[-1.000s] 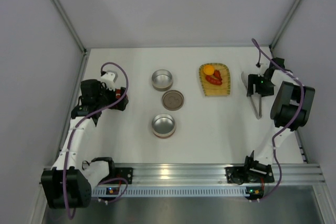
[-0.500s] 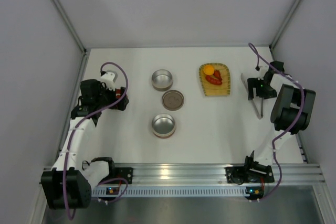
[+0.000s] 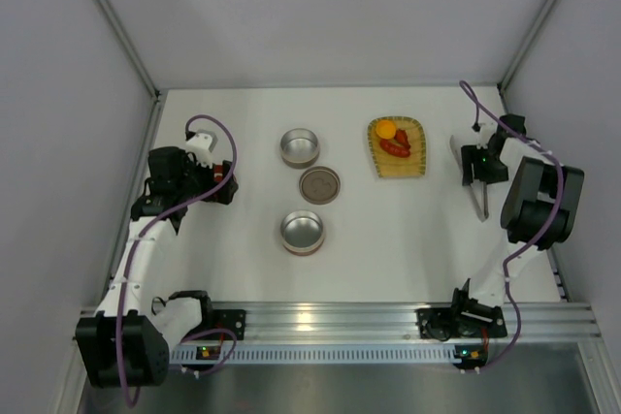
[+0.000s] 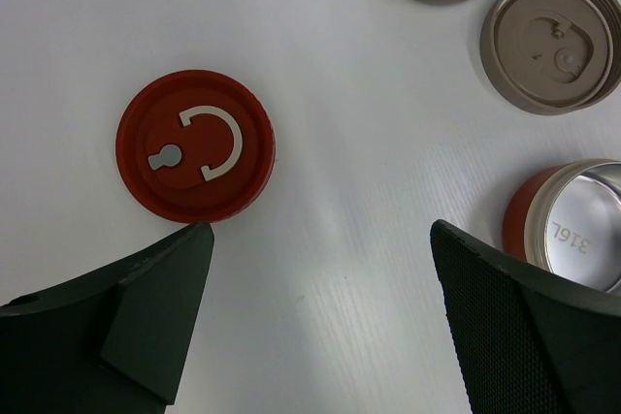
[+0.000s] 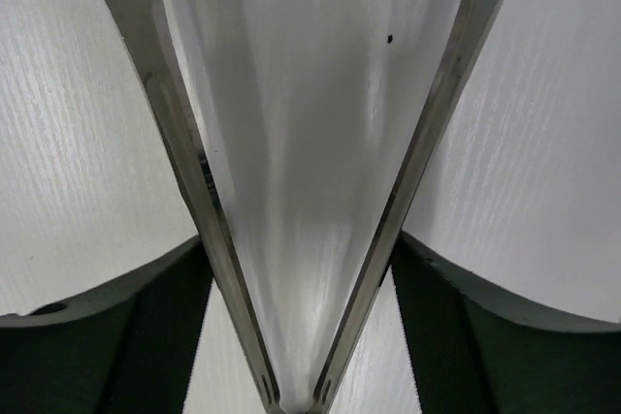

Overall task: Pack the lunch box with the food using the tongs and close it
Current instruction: Pick up the clamp at the center of the board.

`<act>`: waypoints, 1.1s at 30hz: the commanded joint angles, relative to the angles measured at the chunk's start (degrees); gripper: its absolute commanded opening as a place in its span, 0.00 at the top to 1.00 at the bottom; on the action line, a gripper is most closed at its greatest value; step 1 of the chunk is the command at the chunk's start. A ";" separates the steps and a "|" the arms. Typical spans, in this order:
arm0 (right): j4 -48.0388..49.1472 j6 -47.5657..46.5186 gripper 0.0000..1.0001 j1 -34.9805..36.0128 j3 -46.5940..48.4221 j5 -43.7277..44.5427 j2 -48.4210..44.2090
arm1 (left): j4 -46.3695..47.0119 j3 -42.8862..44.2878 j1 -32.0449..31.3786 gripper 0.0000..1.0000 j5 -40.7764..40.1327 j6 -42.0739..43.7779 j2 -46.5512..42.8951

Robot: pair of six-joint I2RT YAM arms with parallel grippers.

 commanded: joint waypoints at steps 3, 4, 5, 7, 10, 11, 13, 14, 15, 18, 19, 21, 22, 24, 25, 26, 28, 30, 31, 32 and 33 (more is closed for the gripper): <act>-5.16 -1.73 0.47 0.03 -0.85 -0.94 -2.48 | 2.55 1.00 0.22 0.02 0.82 -0.45 -1.24; -6.31 -2.00 0.49 -0.06 -0.06 -2.17 -3.02 | 2.29 1.26 0.22 0.01 0.91 -0.53 -1.24; -7.62 -2.78 0.50 -0.06 1.43 -2.79 -3.72 | 2.11 1.44 0.31 0.02 0.82 -0.45 -1.41; -11.84 -4.10 0.53 -0.06 3.28 -4.46 -5.74 | 1.85 1.61 0.22 0.01 0.91 -0.27 -1.94; -17.20 -5.86 0.55 -0.06 7.41 -5.86 -7.76 | 1.49 1.79 0.22 0.02 0.99 -0.36 -2.47; -18.44 -6.21 0.55 -0.06 9.50 -6.13 -8.03 | 1.32 1.79 0.31 0.02 1.08 -0.36 -2.64; -22.04 -6.83 0.57 -0.06 11.45 -7.18 -8.91 | 1.14 1.88 0.22 0.02 1.08 -0.45 -2.99; -23.27 -7.44 0.57 0.03 13.29 -7.71 -9.09 | 1.23 1.88 0.31 0.02 1.08 -0.53 -3.00; -24.33 -7.80 0.57 -0.06 14.18 -8.24 -9.43 | 1.14 1.79 0.31 0.02 1.17 -0.53 -3.17; -28.90 -9.20 0.57 0.03 17.52 -10.44 -9.79 | 1.06 1.88 0.22 0.02 1.08 -0.71 -3.61; -30.73 -9.73 0.57 -0.06 18.31 -11.31 -9.96 | 0.97 1.88 0.31 0.02 1.08 -0.80 -3.61; -32.24 -10.43 0.59 -0.06 20.07 -11.85 -10.49 | 0.79 1.97 0.22 0.01 1.17 -0.71 -3.87; -32.94 -11.31 0.60 -0.06 20.68 -12.28 -10.75 | 0.70 1.97 0.31 0.02 1.08 -0.62 -3.96; -35.31 -12.36 0.62 -0.06 22.53 -12.90 -11.46 | 0.62 1.97 0.22 0.02 0.99 -0.53 -4.14; -36.02 -13.50 0.62 -0.06 23.66 -13.69 -11.89 | 0.62 1.97 0.22 0.02 0.91 -0.53 -4.14; -37.16 -14.12 0.62 -0.06 24.20 -14.22 -13.03 | 0.44 1.97 0.22 0.02 0.91 -0.45 -4.14; -38.48 -16.40 0.61 -0.06 25.60 -16.93 -14.27 | 0.35 1.88 0.22 0.02 0.91 -0.45 -4.40; -39.36 -17.55 0.61 0.29 26.22 -18.61 -16.28 | 0.26 1.79 0.31 0.01 1.17 -0.45 -4.58; -39.45 -18.08 0.60 0.64 26.49 -19.31 -16.73 | 0.35 1.70 0.22 0.02 1.34 -0.53 -4.58; -39.45 -18.26 0.60 1.69 26.58 -19.41 -17.43 | 0.35 1.70 0.31 0.02 1.43 -0.45 -4.49; -39.45 -18.35 0.60 2.31 26.75 -19.41 -17.52 | 0.35 1.70 0.22 0.02 1.96 -0.53 -4.40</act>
